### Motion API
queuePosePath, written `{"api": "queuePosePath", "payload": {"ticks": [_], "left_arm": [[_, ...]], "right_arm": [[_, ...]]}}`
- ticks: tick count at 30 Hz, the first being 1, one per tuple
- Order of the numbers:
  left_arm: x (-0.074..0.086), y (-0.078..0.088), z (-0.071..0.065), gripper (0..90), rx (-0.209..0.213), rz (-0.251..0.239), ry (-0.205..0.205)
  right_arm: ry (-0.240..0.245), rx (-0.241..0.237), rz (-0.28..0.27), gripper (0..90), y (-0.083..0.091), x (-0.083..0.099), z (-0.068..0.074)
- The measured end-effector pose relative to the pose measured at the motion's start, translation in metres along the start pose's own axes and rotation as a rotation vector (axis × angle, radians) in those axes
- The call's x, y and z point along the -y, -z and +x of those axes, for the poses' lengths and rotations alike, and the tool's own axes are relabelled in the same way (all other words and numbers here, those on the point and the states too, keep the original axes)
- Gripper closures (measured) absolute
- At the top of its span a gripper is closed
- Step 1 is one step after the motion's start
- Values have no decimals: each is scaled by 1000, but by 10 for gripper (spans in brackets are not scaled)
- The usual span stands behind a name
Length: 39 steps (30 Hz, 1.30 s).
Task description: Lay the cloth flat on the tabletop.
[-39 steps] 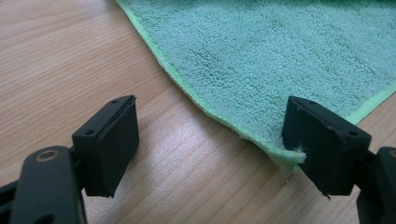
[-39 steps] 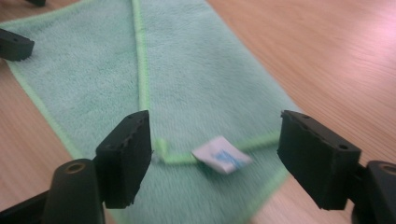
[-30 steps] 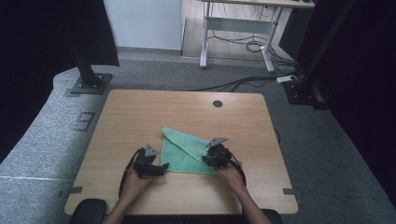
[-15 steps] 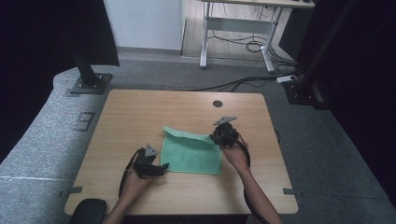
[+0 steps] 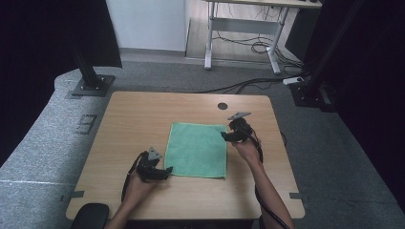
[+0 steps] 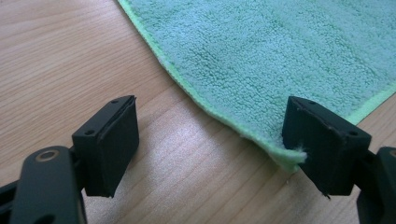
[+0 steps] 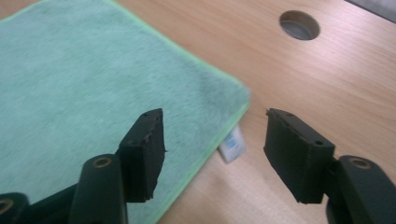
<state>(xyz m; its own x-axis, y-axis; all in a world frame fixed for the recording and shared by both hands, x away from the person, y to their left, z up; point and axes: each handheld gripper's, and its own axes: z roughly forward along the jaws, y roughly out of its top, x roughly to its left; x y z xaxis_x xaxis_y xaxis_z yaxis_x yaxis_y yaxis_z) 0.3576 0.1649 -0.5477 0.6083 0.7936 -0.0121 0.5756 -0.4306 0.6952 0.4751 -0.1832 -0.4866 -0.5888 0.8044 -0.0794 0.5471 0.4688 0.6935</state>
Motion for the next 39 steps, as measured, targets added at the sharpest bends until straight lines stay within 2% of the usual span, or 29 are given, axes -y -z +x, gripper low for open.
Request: {"api": "queuePosePath", "payload": {"ticks": [2, 4, 5, 7, 10, 11, 12, 13, 15, 17, 18, 21, 23, 25, 26, 28, 31, 32, 34, 36, 39], "left_arm": [[0, 0, 0, 189, 0, 0, 0], [0, 0, 0, 189, 0, 2, 0], [0, 0, 0, 189, 0, 1, 0], [0, 0, 0, 189, 3, 2, 0], [-1, -1, 0, 145, 18, 11, -10], [-3, -1, 3, 124, 40, 2, 3], [-3, -1, 3, 113, 40, 2, 3], [-9, -1, 6, 112, 52, -24, 22], [-13, 0, 7, 112, 49, -34, 20], [-22, 1, 12, 112, 31, -44, 16], [-22, 1, 12, 112, 31, -44, 16], [-24, -7, 23, 121, -18, -15, 29], [-18, -17, 29, 135, -34, 16, 41], [-17, -16, 28, 124, -40, 15, 41], [-18, -15, 27, 143, -40, 20, 38], [-17, -13, 19, 143, -51, 25, 10], [-15, -12, 17, 143, -32, 25, 25], [-12, -10, 15, 142, -26, 22, 24], [-12, -10, 15, 140, -25, 22, 23], [-13, -11, 17, 116, -23, 23, 21], [-13, -12, 21, 106, -33, 17, 32]], "right_arm": [[13, -44, 7, 299, 0, 9, 9], [13, -52, 11, 275, 0, 12, 13], [6, -64, 16, 222, -1, 19, 18], [-9, -72, 20, 174, -1, 27, 23], [-29, -68, 16, 136, 0, 34, 26], [-58, -71, 11, 124, 2, 42, 27], [-58, -71, 11, 124, 2, 42, 27], [-84, -61, 4, 93, 4, 49, 28], [-96, -53, -1, 80, 5, 53, 28], [-132, -35, -1, 61, 6, 65, 31], [-132, -35, -1, 61, 6, 65, 31], [-139, -16, 18, 61, 7, 77, 36], [-108, 8, 52, 73, 7, 85, 41], [-98, 20, 62, 71, 7, 86, 42], [-110, 27, 51, 74, 7, 88, 42], [-108, 44, 48, 74, 7, 87, 41], [-104, 58, 42, 74, 6, 87, 41], [-115, 62, 35, 75, 6, 88, 39], [-129, 49, 31, 97, 6, 89, 39], [-128, 44, 25, 131, 7, 89, 40], [-116, 47, 21, 130, 8, 90, 44]]}}
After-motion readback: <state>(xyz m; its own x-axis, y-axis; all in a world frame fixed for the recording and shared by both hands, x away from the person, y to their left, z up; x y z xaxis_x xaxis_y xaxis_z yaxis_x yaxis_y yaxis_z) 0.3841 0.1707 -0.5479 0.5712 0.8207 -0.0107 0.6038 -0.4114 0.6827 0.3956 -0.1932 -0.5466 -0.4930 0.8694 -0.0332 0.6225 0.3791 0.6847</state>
